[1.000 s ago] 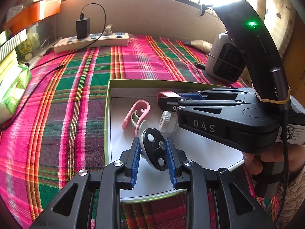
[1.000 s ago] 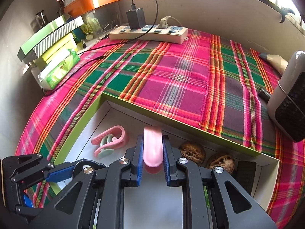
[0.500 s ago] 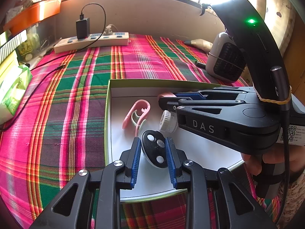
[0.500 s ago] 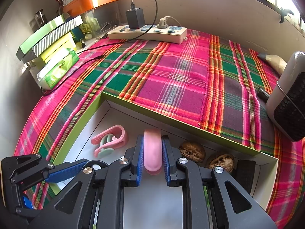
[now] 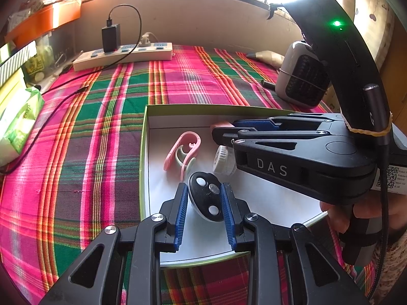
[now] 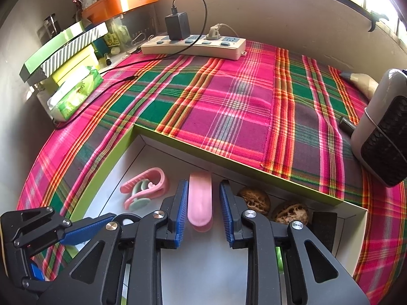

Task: Organize objects
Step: 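Lower the pink clip into the tray and open the right gripper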

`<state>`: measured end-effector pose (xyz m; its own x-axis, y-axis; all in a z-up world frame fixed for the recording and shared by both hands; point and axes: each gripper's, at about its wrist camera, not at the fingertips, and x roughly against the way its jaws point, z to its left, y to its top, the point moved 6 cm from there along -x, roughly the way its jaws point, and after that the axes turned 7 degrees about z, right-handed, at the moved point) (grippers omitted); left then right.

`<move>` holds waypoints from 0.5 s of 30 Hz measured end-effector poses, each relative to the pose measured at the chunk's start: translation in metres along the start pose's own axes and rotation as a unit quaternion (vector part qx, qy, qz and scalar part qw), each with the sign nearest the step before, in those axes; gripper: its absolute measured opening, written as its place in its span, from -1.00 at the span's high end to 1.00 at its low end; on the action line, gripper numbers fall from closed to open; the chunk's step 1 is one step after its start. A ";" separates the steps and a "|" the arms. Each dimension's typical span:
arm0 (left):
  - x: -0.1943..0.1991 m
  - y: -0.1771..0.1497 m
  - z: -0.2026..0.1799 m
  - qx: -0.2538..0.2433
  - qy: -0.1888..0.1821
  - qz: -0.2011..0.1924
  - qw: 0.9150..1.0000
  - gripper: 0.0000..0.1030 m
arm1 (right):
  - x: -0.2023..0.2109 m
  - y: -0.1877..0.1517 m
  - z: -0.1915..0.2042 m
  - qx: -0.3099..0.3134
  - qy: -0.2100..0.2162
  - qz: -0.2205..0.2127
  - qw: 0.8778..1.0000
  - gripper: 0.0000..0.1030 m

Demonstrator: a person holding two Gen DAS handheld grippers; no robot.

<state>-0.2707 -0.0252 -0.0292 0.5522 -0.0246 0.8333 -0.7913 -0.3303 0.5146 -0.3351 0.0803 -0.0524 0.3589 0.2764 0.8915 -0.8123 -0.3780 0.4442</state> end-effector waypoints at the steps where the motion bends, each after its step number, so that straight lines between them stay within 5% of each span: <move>1: 0.000 0.000 0.000 0.000 0.000 0.000 1.000 0.51 | 0.000 0.000 0.000 0.000 0.000 0.000 1.000 0.43; 4: 0.000 0.000 0.000 0.006 0.006 -0.002 1.000 0.49 | 0.001 -0.001 0.000 -0.003 -0.001 -0.001 1.000 0.28; 15: 0.003 0.000 0.003 0.015 0.015 -0.006 1.000 0.37 | 0.005 -0.001 0.001 -0.002 -0.006 -0.007 1.000 0.27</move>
<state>-0.2684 -0.0278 -0.0268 0.5527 0.0072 0.8333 -0.7765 -0.3586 0.5181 -0.3320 0.0814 -0.0485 0.3762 0.2717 0.8858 -0.8084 -0.3710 0.4571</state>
